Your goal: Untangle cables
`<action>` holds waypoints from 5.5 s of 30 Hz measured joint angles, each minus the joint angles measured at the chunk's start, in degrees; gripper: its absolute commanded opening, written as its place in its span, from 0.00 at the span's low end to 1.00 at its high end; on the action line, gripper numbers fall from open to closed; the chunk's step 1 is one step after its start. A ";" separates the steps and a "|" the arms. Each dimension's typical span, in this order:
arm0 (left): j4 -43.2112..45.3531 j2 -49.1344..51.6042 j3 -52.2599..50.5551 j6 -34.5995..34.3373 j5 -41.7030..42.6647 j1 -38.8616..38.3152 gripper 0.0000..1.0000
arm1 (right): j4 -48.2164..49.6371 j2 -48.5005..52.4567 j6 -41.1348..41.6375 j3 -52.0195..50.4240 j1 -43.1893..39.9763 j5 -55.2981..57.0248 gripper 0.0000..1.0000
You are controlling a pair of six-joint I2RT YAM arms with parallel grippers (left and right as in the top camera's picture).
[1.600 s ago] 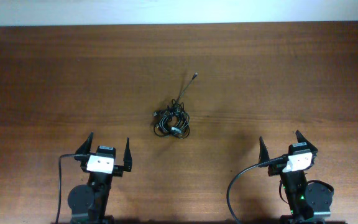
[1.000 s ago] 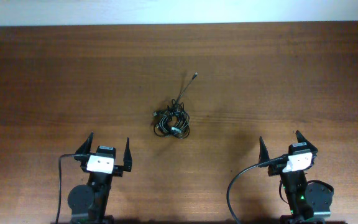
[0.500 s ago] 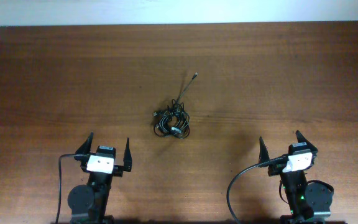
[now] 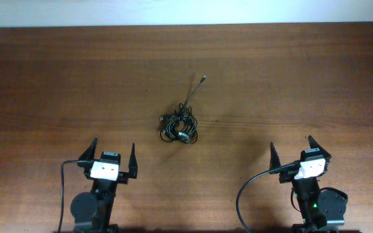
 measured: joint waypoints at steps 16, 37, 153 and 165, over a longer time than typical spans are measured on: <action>0.04 0.02 1.09 -5.81 11.30 0.00 0.99 | 2.27 0.02 2.54 0.20 0.00 -12.26 0.99; -43.34 69.96 69.68 -6.97 26.21 -0.35 0.98 | -44.33 48.94 7.17 56.48 -0.09 -27.65 0.99; -28.83 113.77 77.64 12.15 4.72 -42.40 0.15 | -46.95 79.91 29.40 61.61 -0.24 -9.07 0.64; -40.63 104.35 85.42 0.37 4.81 -40.35 0.00 | -46.90 79.91 29.27 61.61 -0.24 -13.84 0.58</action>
